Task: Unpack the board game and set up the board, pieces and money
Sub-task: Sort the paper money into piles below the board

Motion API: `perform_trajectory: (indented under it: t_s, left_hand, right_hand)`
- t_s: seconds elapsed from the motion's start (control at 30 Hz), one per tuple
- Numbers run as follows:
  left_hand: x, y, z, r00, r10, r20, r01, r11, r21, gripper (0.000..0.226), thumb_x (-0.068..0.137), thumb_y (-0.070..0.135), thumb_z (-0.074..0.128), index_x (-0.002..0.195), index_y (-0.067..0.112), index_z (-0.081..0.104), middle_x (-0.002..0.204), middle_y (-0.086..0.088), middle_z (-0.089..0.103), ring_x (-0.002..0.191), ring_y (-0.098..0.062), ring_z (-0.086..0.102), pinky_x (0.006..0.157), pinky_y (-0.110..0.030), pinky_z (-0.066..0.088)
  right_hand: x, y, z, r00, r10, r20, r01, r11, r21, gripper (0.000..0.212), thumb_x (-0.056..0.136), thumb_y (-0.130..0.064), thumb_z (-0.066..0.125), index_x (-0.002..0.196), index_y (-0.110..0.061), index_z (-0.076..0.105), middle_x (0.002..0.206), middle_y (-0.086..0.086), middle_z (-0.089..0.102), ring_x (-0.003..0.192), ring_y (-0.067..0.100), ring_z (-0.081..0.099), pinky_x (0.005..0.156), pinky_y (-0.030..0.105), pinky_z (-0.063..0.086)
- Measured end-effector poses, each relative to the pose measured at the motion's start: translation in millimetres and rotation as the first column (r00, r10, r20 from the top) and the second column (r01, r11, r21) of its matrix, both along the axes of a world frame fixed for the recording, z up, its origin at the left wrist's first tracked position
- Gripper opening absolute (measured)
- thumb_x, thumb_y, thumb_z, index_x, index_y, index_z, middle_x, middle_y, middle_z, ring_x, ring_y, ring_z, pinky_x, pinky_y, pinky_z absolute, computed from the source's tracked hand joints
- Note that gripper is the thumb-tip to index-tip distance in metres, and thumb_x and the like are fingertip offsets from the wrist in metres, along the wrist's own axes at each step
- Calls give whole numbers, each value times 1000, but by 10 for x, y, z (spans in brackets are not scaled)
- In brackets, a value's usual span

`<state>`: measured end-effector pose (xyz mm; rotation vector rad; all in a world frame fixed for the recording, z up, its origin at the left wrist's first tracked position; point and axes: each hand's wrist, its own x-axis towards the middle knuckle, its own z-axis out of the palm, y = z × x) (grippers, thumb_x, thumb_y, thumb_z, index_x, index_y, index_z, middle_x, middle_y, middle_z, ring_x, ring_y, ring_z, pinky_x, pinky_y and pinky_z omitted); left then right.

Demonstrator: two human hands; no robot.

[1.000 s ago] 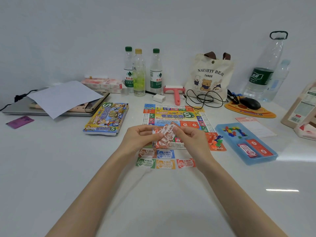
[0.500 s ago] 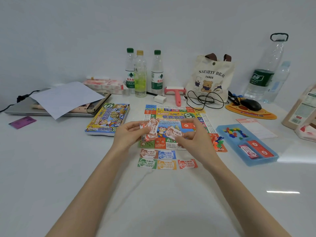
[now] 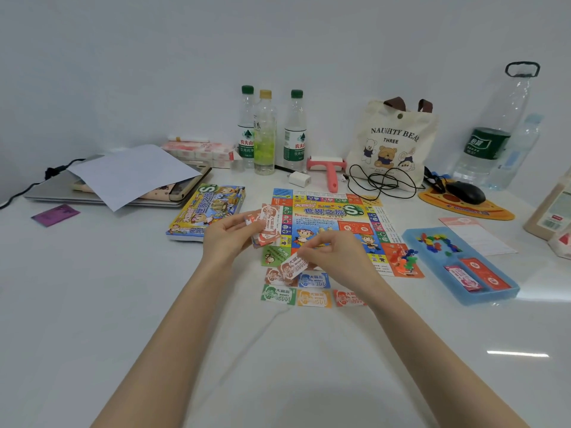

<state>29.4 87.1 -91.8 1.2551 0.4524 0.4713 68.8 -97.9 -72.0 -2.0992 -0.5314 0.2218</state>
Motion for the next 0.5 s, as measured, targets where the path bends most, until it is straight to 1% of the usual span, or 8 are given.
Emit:
perform_trajectory:
  t_s: [0.07,0.17,0.23,0.3,0.37,0.43,0.47,0.5]
  left_hand:
    - [5,0,-4,1000,12,2,-12,1000,-10,23,78,1,75,98,10,69,93,-9,74,69,-11,71,63,-20,57]
    - [8,2,-5,1000,21,4,-21,1000,-15,21,78,1,75,95,11,69,92,-8,74,69,-11,71,66,-20,58]
    - [6,3,-1,1000,24,5,-24,1000,-17,20,78,1,75,94,12,69,92,-8,74,70,-11,71,67,-21,59]
    - [4,0,6,1000,26,4,-26,999,-20,19,78,1,75,91,13,68,90,-6,73,69,-10,70,66,-20,59]
    - [1,1,11,1000,28,4,-27,999,-21,19,78,2,75,90,13,68,90,-6,73,68,-10,70,65,-20,58]
    - [0,5,9,1000,29,5,-29,999,-22,19,77,1,75,91,12,68,90,-7,73,68,-11,70,65,-21,59]
    - [-1,8,6,1000,28,6,-28,999,-20,19,77,1,75,91,12,68,90,-7,74,68,-11,71,66,-21,59]
    - [-4,10,4,1000,28,3,-28,999,-19,18,77,2,75,90,13,69,90,-7,74,68,-11,71,66,-21,59]
  right_hand:
    - [-13,26,-23,1000,1,8,-2,999,50,4,82,-25,74,79,-22,74,77,-3,74,76,8,69,77,23,53]
    - [-10,68,-23,999,-24,-28,27,993,111,8,82,-22,73,75,-24,73,78,4,72,74,13,67,72,23,51]
    - [2,97,-20,996,-20,-89,30,993,114,12,84,-18,72,73,-23,71,74,1,72,71,4,66,68,16,46]
    - [19,114,-27,990,-4,-138,15,997,82,16,85,-15,69,71,-22,69,71,-2,73,58,-9,60,64,13,39]
    - [41,119,-40,981,20,-195,-9,998,58,17,86,-13,67,71,-18,71,73,-1,74,55,-11,58,61,11,37]
    - [63,117,-55,973,51,-227,-50,999,9,20,86,-15,67,67,-18,73,75,-3,75,74,-7,63,73,13,40]
    - [79,118,-65,973,54,-223,-63,997,-35,22,85,-18,68,64,-19,74,74,-5,74,88,1,64,81,19,42]
    - [91,119,-61,975,54,-216,-73,994,-82,21,85,-19,68,65,-18,75,72,-6,73,95,8,65,87,25,46]
